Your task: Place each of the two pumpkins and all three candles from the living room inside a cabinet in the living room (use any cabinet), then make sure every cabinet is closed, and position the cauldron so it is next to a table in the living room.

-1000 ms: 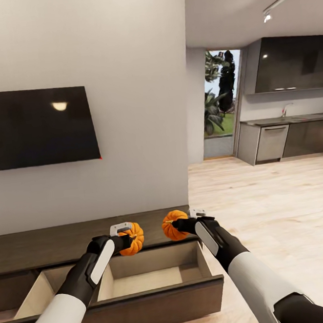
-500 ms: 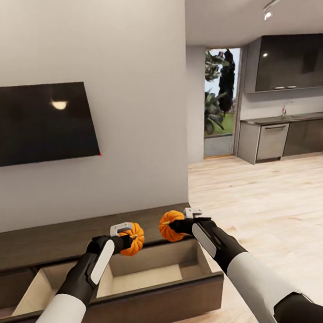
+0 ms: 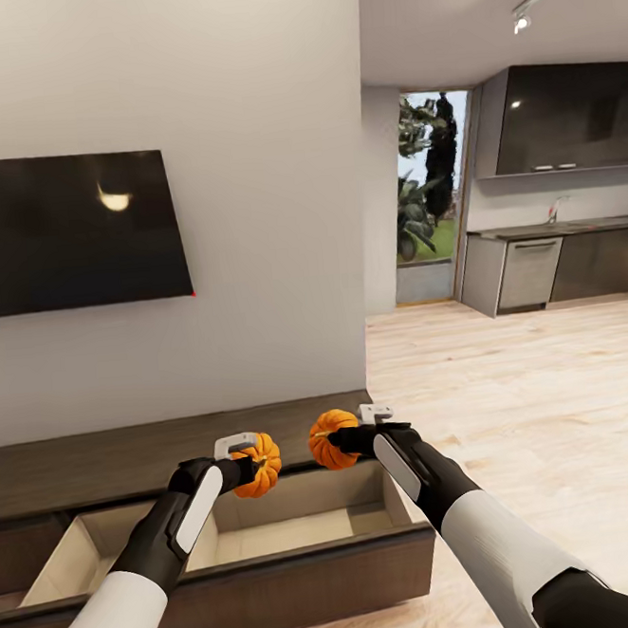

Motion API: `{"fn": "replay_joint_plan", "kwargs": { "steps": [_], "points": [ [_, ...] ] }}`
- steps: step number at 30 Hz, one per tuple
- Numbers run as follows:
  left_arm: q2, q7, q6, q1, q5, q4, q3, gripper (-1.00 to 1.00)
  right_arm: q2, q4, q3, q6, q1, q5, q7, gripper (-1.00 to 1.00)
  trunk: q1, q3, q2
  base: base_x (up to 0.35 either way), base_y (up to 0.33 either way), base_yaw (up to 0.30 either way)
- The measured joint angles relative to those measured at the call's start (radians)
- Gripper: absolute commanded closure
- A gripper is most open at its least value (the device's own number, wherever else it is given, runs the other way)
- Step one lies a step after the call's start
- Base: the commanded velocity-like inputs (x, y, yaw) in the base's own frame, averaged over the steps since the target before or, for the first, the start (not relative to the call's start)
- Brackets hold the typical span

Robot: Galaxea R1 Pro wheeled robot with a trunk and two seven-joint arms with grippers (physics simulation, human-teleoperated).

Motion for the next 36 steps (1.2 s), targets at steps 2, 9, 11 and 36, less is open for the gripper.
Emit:
{"fn": "replay_joint_plan", "kwargs": {
  "steps": [2,9,11,36],
  "points": [
    [0.0,0.0,0.0,0.0,0.001,0.0,0.0,1.0,0.0,0.0,0.001,0.0,0.0,-0.001,0.001,1.0,0.008,-0.006,-0.014,0.0,0.0,0.0],
    [0.0,0.0,0.0,0.0,0.002,0.0,0.0,1.0,0.0,-0.001,0.0,0.0,0.0,-0.002,0.013,1.0,0.035,-0.028,-0.063,0.0,0.0,0.0],
    [0.0,0.0,0.0,0.0,0.001,0.0,0.0,1.0,0.0,-0.001,0.0,0.0,0.0,-0.001,0.025,1.0,0.042,-0.034,-0.077,0.0,0.0,0.0],
    [0.0,-0.001,-0.001,0.0,0.0,-0.002,-0.001,1.0,-0.002,-0.013,-0.001,0.0,0.0,0.0,0.034,1.0,0.127,-0.103,-0.231,0.0,0.0,0.088]
  ]
}}
